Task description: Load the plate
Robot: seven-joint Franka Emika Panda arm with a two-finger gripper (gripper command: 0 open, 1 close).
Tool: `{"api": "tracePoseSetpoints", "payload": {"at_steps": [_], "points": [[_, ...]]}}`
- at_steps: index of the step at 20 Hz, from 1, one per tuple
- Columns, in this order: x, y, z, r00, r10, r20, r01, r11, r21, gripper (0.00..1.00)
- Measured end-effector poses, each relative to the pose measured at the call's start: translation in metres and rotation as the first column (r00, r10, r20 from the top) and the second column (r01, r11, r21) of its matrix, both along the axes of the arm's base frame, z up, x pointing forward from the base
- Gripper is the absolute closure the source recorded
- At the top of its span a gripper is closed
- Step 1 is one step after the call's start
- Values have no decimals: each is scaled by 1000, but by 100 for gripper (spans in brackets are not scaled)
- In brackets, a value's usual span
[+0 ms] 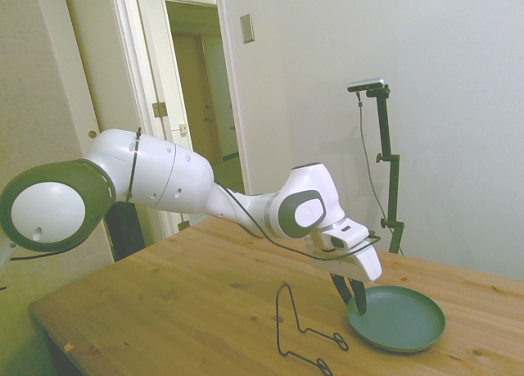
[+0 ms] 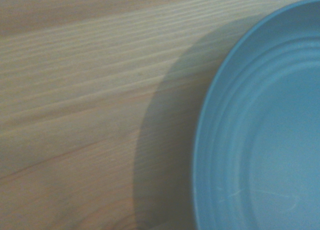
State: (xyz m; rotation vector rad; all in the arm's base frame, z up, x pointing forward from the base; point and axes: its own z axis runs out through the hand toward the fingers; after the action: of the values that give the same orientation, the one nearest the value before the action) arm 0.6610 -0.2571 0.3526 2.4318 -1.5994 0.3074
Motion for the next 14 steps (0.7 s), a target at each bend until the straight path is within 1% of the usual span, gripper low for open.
{"api": "tracePoseSetpoints", "payload": {"at_steps": [14], "points": [[0, -6, 11, 1000, -1, -11, 1, 1000, 6, 100]]}}
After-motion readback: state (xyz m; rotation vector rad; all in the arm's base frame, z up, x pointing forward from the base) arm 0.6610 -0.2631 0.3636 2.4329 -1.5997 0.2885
